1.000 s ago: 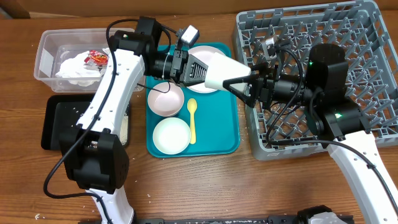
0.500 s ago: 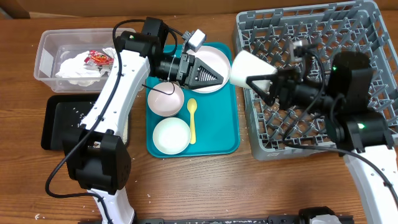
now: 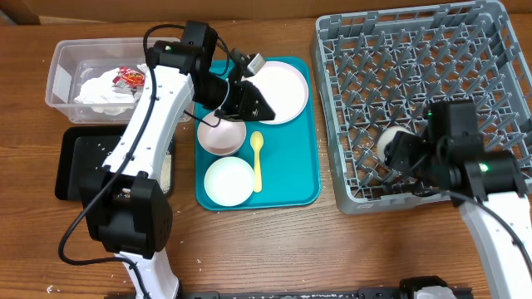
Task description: Sort waste into correct bins and load items into the dishwasher
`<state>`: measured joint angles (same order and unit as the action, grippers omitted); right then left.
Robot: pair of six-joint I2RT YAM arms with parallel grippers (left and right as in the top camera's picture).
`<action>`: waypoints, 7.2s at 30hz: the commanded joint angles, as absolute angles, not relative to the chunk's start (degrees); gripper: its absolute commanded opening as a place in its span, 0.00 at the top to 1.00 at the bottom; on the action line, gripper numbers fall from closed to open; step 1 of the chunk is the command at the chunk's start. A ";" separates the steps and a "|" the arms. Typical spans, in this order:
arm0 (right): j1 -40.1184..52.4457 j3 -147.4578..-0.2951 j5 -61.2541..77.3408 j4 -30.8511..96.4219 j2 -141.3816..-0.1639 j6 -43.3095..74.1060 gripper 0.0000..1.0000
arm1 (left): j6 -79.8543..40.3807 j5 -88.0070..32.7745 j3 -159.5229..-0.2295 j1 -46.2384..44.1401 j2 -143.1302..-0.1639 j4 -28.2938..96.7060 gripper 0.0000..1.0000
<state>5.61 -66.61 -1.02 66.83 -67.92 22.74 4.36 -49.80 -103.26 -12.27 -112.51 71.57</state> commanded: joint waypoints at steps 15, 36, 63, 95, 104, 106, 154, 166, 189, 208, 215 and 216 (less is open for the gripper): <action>5.39 -67.92 -8.01 70.52 -86.54 27.73 0.13 | -1.72 -15.81 -104.14 -12.40 -111.72 71.50 0.69; 8.51 -81.17 6.55 74.08 -81.43 20.56 0.04 | -6.72 -2.28 -103.70 -20.34 -112.44 72.38 0.68; 44.58 -78.06 13.13 41.34 -113.03 36.86 0.67 | -22.28 4.10 -103.70 3.51 -98.08 77.36 0.28; 29.08 -89.08 -79.05 20.64 -104.29 4.38 0.96 | -22.31 4.47 -103.70 3.36 -98.13 77.67 0.00; 22.35 -89.08 -75.13 -13.28 -120.42 -27.97 0.96 | -22.31 4.47 -103.70 3.36 -98.13 77.69 0.00; 22.26 -89.08 -72.82 -13.72 -122.30 -28.75 0.96 | -22.31 4.47 -103.70 3.36 -98.13 77.69 0.00; 43.33 -89.10 12.88 40.36 -105.19 13.34 0.08 | -22.31 4.47 -103.70 3.36 -98.13 77.65 0.00; 43.16 -89.08 -5.96 35.05 -114.43 50.52 0.36 | -22.31 4.47 -103.70 3.36 -98.13 77.65 0.00; 42.37 -88.84 -2.46 31.48 -122.30 50.39 0.96 | -22.31 4.47 -103.70 3.36 -98.13 77.65 0.00; 32.80 -89.84 -54.15 54.22 -84.60 37.82 0.96 | -22.31 4.47 -103.70 3.36 -98.13 77.65 0.00; 32.27 -88.29 -83.55 63.72 -85.58 42.04 0.96 | -22.31 4.47 -103.70 3.36 -98.13 77.65 0.00; 32.27 -87.59 -83.83 63.51 -86.67 41.76 0.96 | -22.31 4.47 -103.70 3.36 -98.13 77.65 0.00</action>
<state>31.97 -89.41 -69.93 63.59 -83.68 40.93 -22.20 3.75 -103.33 3.27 -97.67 77.76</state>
